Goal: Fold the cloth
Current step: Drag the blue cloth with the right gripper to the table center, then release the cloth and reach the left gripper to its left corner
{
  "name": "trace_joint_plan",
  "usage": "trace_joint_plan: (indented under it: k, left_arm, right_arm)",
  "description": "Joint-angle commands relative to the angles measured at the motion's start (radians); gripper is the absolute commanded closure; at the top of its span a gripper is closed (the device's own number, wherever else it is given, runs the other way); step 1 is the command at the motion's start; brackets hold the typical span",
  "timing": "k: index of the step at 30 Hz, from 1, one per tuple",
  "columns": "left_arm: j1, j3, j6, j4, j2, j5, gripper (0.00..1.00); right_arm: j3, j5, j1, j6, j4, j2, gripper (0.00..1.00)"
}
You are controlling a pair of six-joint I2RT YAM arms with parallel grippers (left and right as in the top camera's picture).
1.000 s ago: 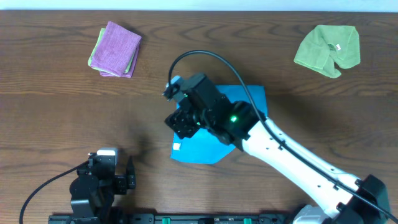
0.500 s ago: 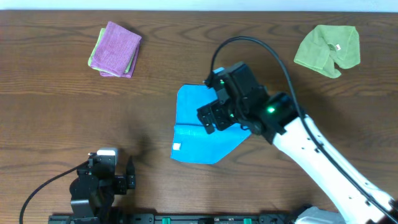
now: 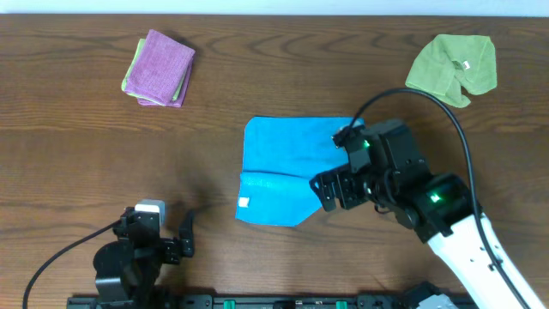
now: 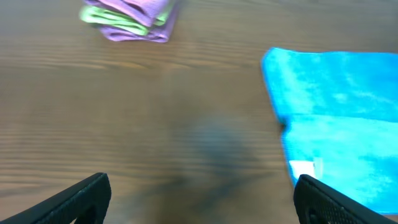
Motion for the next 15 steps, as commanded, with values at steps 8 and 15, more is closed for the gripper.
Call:
trace_joint_plan:
  k: [8,15]
  left_arm:
    - [-0.005,0.240,-0.081,-0.053,0.373,0.126,0.05]
    - [-0.005,0.482,-0.120,-0.219,0.758,0.264,0.05]
  right_arm:
    - [-0.086,-0.029,-0.033,0.037,0.000,-0.048,0.01]
    - [-0.111,-0.030,-0.059,0.040,0.004,-0.058,0.01]
